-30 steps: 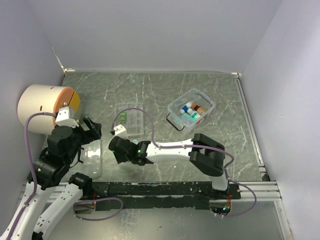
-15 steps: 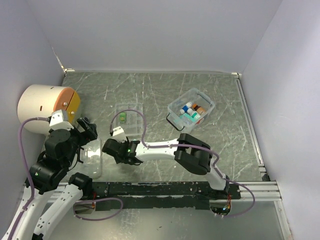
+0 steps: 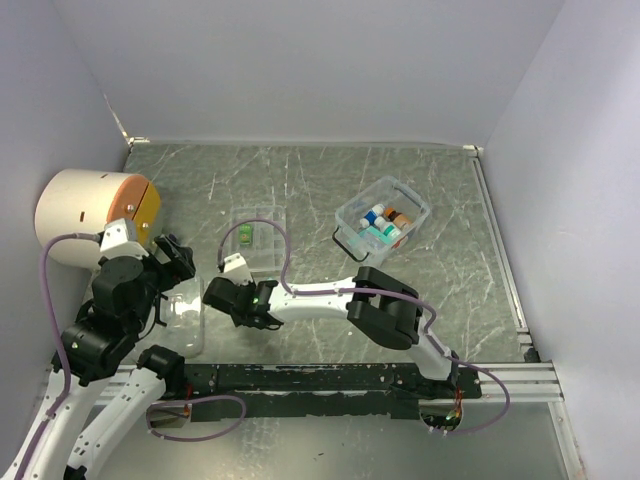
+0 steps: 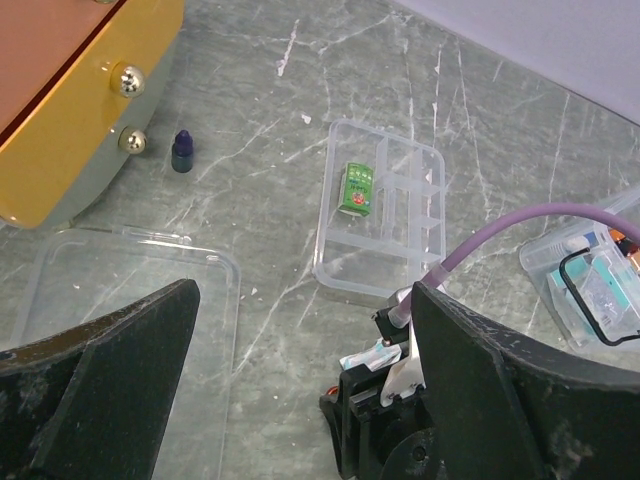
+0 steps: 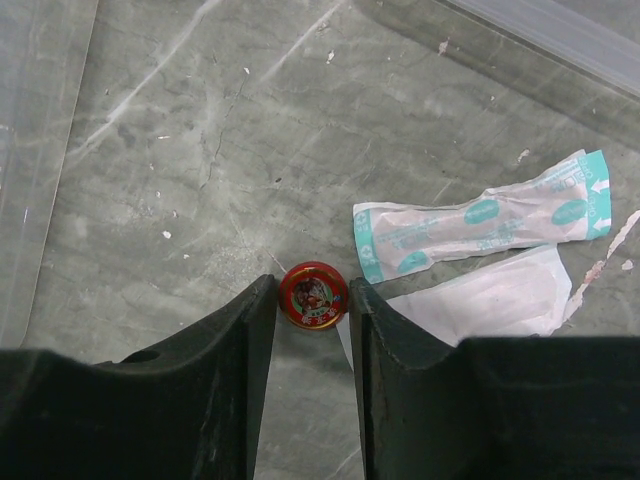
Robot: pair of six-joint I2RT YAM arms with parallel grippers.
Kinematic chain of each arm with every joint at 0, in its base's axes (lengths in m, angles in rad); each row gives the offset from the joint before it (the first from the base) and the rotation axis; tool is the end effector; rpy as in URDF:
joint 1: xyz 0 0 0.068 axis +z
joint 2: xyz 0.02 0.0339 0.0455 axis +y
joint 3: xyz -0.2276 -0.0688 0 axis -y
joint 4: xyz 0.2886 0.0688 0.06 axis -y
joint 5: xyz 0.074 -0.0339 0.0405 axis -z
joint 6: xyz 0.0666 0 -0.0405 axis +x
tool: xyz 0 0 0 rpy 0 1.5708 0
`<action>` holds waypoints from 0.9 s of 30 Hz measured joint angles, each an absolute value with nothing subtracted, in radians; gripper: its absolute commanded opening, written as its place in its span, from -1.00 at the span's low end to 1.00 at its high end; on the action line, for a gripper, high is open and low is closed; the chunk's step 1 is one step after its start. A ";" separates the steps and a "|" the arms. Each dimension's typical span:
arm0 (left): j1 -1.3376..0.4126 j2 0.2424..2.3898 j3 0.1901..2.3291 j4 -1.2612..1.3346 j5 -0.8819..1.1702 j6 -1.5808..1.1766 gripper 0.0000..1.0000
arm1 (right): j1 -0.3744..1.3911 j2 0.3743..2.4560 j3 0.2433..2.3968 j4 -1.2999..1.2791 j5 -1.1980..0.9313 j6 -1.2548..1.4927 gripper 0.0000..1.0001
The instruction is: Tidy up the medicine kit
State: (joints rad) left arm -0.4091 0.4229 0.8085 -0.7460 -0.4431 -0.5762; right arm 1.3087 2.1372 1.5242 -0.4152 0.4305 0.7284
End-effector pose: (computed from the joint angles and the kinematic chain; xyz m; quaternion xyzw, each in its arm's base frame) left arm 0.1791 -0.0465 0.3237 -0.1915 0.7891 -0.1033 0.5745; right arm 0.1518 0.4585 0.0734 -0.2144 0.9182 0.1149 0.3125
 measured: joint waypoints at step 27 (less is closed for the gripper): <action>-0.409 0.436 0.809 -0.750 -0.466 -0.584 0.97 | 1.290 2.054 1.515 -0.359 0.472 0.681 -0.49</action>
